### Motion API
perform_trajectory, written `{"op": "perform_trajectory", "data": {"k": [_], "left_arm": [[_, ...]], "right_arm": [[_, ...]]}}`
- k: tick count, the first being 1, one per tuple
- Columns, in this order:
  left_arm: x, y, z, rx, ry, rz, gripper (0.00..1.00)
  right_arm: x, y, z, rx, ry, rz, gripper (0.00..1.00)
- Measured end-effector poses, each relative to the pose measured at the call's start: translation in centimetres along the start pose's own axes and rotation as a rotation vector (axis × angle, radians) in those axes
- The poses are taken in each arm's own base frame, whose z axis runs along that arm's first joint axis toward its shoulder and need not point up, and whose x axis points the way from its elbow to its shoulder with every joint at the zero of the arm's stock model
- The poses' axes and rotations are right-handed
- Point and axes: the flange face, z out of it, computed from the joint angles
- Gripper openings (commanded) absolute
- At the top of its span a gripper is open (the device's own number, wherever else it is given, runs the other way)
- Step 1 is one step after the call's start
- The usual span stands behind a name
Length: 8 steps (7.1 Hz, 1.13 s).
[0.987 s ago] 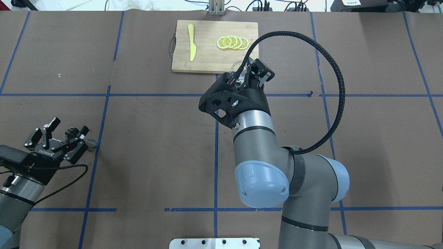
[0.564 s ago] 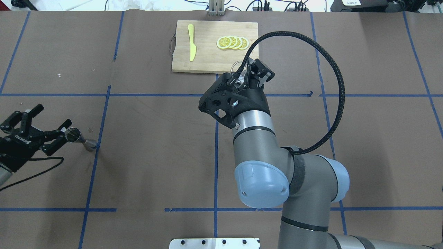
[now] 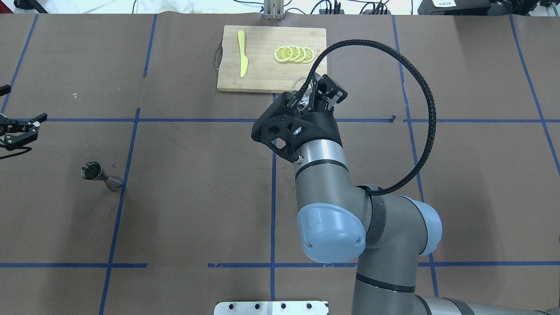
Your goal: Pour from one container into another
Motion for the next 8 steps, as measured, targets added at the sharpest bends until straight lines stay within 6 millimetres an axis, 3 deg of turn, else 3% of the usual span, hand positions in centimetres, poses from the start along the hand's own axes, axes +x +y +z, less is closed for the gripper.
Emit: {"op": "perform_trajectory", "data": {"k": [2,4,6,8], "left_arm": [[-8.4,0.3,-0.8,-0.225,-0.019,-0.011,1.0],[-14.3,1.2,0.0,-0.456,-0.075,-0.134,1.0],[-17.8,3.8,2.3,-0.657,-0.074,-0.262,1.0],[-19.5,7.2,1.8,-0.856,0.065,-0.512,1.0]], "right_arm": [[0.0,0.0,0.0,0.0,0.0,0.0,0.0],[0.1,0.0,0.0,0.001,0.0,0.002,0.0],[0.2,-0.1,-0.1,0.003,-0.001,0.004,0.0],[0.3,-0.2,-0.2,0.005,-0.001,0.007,0.0]]}}
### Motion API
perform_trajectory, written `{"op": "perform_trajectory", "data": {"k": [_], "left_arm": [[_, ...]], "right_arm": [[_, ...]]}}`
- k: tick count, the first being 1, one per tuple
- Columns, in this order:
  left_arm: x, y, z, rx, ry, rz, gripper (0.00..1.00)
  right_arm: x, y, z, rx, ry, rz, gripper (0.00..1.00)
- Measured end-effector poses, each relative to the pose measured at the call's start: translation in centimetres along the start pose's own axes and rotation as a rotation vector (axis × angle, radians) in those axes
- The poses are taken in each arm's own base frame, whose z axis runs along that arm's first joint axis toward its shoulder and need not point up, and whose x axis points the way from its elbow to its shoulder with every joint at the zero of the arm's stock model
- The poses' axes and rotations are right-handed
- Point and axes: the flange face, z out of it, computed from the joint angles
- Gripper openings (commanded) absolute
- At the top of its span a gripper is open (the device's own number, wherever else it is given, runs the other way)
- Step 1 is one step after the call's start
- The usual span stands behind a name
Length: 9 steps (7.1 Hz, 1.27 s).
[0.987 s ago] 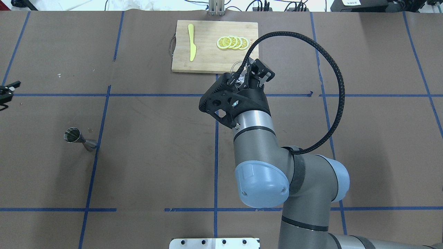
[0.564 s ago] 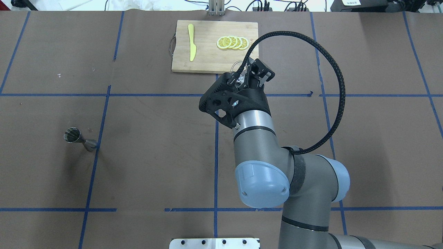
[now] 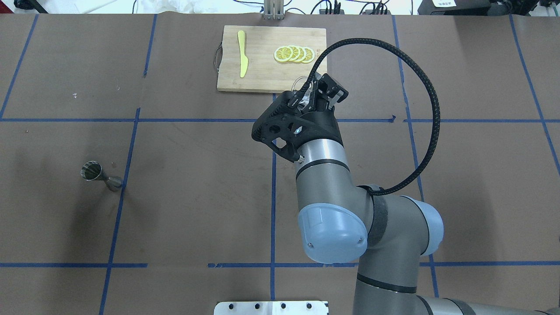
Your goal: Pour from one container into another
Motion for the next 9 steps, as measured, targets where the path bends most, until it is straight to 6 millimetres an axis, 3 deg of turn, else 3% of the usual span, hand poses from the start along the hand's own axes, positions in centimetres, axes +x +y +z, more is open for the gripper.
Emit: {"op": "perform_trajectory", "data": {"k": [2,4,5,9], "left_arm": [[-2.1,1.8,-0.4,-0.126,0.091,-0.159,1.0],[-4.9,3.4,-4.9,-0.091,0.112,-0.216,1.0],[-5.7,4.1,-6.0,-0.093,0.112,-0.242,1.0],[-6.1,4.3,-6.7,-0.093,0.109,-0.252,1.0]], "right_arm": [[0.1,-0.1,-0.1,0.002,-0.001,0.003,0.0],[0.2,-0.1,-0.1,0.002,-0.001,0.004,0.0],[0.2,-0.1,-0.2,0.003,-0.001,0.004,0.0],[0.0,0.2,-0.1,0.0,-0.001,0.018,0.0]]}}
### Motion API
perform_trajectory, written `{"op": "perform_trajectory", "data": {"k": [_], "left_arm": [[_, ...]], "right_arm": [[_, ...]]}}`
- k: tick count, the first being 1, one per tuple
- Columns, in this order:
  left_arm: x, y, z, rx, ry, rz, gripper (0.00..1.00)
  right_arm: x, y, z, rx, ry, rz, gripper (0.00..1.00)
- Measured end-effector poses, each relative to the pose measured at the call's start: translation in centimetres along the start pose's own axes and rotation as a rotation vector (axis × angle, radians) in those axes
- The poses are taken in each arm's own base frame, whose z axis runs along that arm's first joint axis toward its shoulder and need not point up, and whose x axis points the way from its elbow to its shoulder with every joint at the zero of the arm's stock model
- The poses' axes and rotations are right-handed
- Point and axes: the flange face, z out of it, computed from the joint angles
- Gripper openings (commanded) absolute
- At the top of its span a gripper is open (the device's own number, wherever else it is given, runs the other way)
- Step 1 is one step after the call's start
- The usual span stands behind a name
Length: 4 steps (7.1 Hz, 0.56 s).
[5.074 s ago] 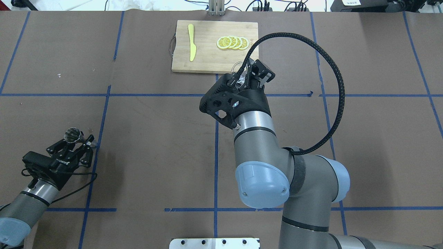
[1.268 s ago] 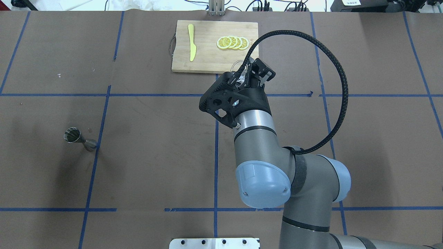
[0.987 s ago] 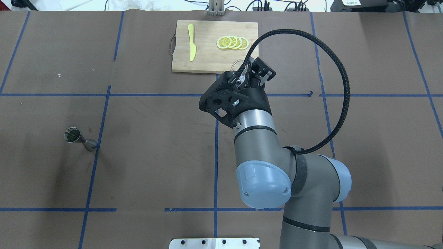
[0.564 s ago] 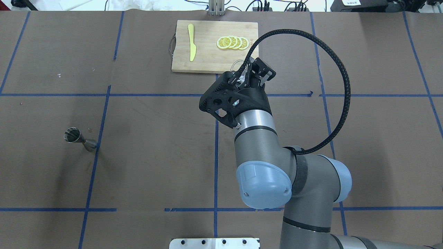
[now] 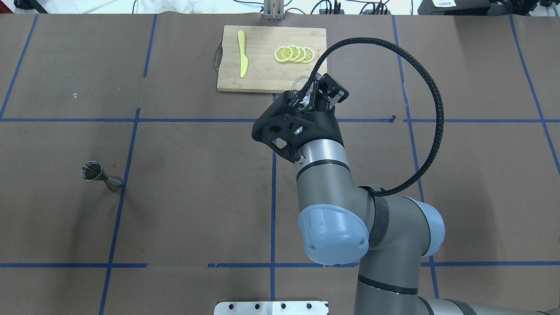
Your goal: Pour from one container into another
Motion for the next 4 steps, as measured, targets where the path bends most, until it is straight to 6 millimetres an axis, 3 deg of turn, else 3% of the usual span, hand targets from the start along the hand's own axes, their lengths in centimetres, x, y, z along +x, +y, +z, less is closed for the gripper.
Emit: {"op": "perform_trajectory", "data": {"k": [4], "left_arm": [[0.1,-0.1,-0.1,0.003,0.0,0.002,1.0]], "right_arm": [[0.1,1.8,0.5,-0.025,-0.014,0.208,0.0]]}}
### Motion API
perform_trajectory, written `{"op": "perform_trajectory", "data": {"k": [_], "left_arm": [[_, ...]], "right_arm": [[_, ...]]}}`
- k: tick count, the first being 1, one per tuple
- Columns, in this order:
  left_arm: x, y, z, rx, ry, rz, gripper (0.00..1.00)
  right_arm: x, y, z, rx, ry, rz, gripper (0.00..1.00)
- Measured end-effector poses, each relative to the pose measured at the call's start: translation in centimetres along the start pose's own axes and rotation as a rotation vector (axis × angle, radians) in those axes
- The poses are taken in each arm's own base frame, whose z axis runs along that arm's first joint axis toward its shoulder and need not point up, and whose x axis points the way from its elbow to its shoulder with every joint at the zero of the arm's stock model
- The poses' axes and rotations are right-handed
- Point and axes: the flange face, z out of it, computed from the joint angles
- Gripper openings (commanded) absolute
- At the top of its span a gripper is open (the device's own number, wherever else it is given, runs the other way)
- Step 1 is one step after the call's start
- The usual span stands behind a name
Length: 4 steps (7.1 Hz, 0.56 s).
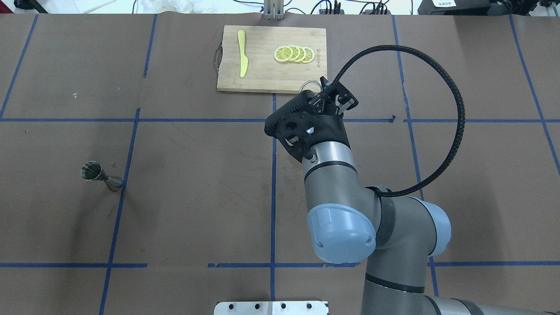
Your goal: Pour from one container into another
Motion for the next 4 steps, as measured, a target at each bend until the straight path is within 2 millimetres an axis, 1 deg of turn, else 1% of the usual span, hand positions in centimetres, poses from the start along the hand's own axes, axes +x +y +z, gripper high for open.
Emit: {"op": "perform_trajectory", "data": {"k": [2,3,4], "left_arm": [[-0.1,0.2,0.1,-0.003,0.0,-0.002,1.0],[-0.1,0.3,0.1,-0.003,0.0,-0.002,1.0],[-0.1,0.4,0.1,-0.002,0.0,-0.002,1.0]], "right_arm": [[1.4,2.1,-0.1,-0.017,-0.001,0.137,0.0],[2.2,3.8,0.1,-0.019,0.0,0.2,0.0],[3.1,6.3,0.4,-0.011,-0.006,0.257,0.0]]}}
